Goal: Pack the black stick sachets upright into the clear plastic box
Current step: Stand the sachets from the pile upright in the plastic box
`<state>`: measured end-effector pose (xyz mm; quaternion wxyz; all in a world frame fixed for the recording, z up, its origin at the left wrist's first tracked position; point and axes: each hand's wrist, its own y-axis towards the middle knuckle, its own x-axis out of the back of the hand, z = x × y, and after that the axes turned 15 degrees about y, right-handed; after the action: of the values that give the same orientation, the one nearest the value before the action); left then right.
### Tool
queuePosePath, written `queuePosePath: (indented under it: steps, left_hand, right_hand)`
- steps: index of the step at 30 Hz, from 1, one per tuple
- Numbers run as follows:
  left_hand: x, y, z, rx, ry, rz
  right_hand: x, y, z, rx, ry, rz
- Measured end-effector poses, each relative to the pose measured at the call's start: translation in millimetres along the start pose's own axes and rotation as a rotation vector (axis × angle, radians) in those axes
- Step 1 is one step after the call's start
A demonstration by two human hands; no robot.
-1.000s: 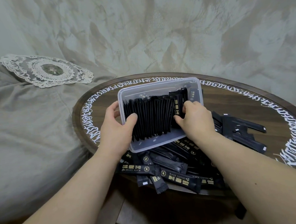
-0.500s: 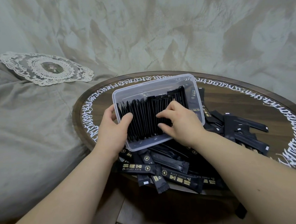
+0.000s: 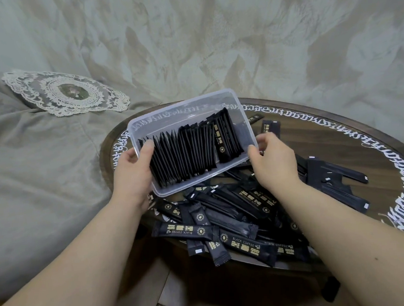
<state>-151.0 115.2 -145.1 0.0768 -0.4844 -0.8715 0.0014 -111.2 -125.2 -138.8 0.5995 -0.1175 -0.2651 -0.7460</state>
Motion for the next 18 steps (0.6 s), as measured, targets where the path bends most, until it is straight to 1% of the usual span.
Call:
queuePosePath:
  steps: [3, 7, 9, 13, 18]
  left_hand:
    - [0.3, -0.6, -0.9, -0.035, -0.001, 0.014]
    - [-2.6, -2.6, 0.9, -0.169, 0.190, 0.042]
    - [-1.5, -2.9, 3.1, -0.186, 0.235, 0.058]
    - [1.3, -3.7, 5.7, -0.223, 0.328, 0.035]
    - [1.2, -2.3, 9.4, -0.198, 0.387, 0.036]
  right_hand:
    - [-5.8, 2.2, -1.6, -0.052, 0.087, 0.017]
    - [-16.3, 6.0, -2.8, -0.078, 0.121, -0.003]
    - [-17.6, 6.0, -3.2, -0.082, 0.147, -0.007]
    - [-15.2, 4.3, -0.6, -0.069, 0.145, 0.022]
    - [-11.9, 4.9, 2.7, -0.055, 0.161, 0.061]
